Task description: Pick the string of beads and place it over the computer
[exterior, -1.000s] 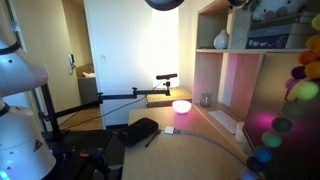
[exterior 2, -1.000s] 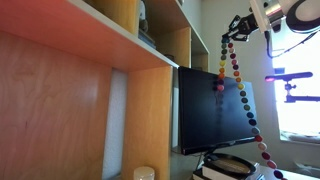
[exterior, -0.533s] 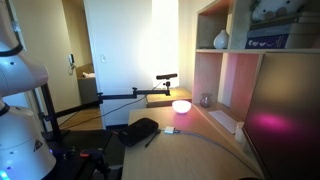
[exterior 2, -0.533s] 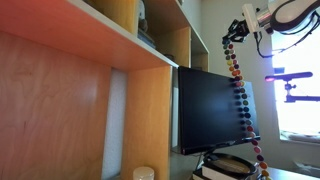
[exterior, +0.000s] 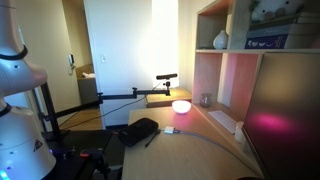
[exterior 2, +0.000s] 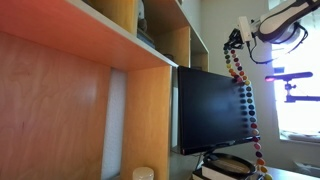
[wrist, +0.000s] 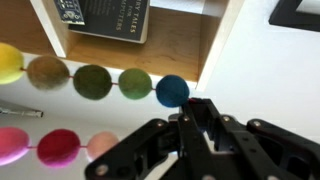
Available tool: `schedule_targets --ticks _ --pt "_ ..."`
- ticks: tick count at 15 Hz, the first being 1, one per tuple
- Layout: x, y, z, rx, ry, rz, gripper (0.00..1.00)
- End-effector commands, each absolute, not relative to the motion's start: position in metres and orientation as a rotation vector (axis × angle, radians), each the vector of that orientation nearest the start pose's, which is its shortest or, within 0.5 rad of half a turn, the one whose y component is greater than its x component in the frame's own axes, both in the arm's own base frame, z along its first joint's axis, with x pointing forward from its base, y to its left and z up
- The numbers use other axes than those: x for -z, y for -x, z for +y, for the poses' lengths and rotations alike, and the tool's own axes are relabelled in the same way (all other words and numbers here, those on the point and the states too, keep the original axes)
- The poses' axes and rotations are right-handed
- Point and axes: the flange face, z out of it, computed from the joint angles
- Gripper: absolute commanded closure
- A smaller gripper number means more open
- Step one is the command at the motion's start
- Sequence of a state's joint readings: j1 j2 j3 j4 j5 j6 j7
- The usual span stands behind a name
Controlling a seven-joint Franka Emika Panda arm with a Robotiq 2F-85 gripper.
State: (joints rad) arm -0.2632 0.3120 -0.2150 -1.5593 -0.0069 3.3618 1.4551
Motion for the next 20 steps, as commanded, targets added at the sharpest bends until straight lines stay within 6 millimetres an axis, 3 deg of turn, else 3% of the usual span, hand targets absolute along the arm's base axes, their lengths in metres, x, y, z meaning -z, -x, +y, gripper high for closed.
schedule_targets --ticks 1,3,4,8,11,12,20 --pt "-0.67 -0.627 -0.286 1.705 1.065 1.471 0.96" --pt "-0.672 -0.628 -0.286 1.763 0.998 1.419 0.96" --pt "-0.698 -0.638 -0.284 1.786 0.979 1.394 0.96" --pt "-0.713 -0.648 -0.284 1.85 0.892 1.345 0.96" --pt "-0.707 -0.655 -0.281 1.855 0.886 1.34 0.96" --pt "-0.704 -0.647 -0.286 1.838 0.912 1.373 0.83" --pt "-0.7 -0.655 -0.283 1.853 0.917 1.357 0.83"
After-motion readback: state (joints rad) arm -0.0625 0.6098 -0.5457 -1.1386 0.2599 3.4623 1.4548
